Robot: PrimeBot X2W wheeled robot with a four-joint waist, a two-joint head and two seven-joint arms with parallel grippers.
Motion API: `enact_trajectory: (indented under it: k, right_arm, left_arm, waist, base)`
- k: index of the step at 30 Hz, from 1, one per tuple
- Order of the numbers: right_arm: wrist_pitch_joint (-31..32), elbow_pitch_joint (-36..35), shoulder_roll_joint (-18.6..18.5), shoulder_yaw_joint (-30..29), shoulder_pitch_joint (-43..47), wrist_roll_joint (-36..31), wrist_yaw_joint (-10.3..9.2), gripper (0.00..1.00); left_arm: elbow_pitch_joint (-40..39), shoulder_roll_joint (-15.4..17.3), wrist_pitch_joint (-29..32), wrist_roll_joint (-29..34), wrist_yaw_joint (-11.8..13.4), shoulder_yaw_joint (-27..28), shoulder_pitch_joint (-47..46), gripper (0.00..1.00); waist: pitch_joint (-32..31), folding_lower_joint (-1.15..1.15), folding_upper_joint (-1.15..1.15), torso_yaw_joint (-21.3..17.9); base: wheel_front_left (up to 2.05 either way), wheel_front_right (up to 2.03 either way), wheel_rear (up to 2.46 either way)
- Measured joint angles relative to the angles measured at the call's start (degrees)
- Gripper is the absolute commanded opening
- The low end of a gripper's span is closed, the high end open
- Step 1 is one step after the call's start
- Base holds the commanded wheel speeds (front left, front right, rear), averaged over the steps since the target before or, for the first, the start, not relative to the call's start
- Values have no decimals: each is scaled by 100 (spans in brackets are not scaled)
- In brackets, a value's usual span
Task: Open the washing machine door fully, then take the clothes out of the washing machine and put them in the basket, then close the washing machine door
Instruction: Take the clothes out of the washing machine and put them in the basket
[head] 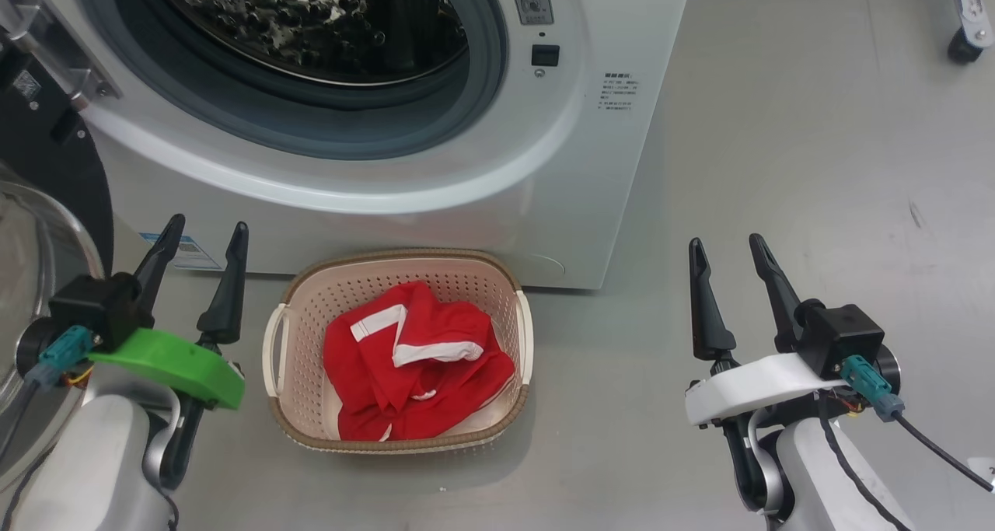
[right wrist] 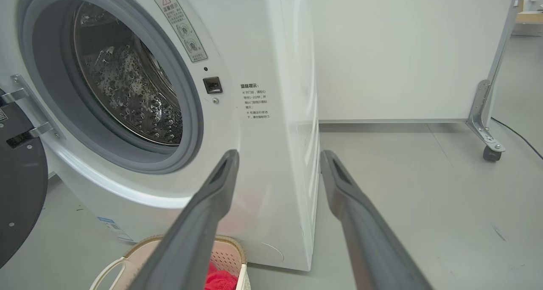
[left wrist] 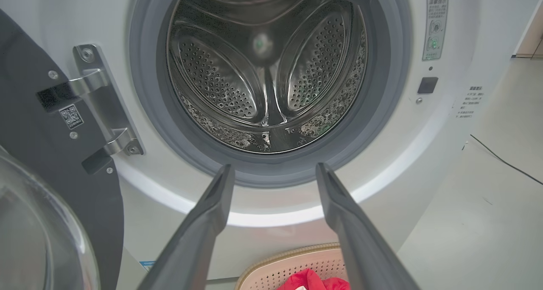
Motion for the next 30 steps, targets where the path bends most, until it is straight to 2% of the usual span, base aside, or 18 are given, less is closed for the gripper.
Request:
enact_trajectory:
  k: [11, 30]
  right_arm:
    - [0, 1, 9, -69, 271, 16, 118, 100]
    - [0, -83, 30, -113, 443, 19, 201, 100]
  left_arm:
    - [-430, -130, 0, -4, 30, 341, 773, 100]
    - [-1024, -278, 0, 240, 59, 724, 1408, 100]
  waist:
    - [-485, 0, 0, 226]
    - [-607, 0, 0, 232]
  base:
    - [0, 0, 0]
    - [0, 0, 0]
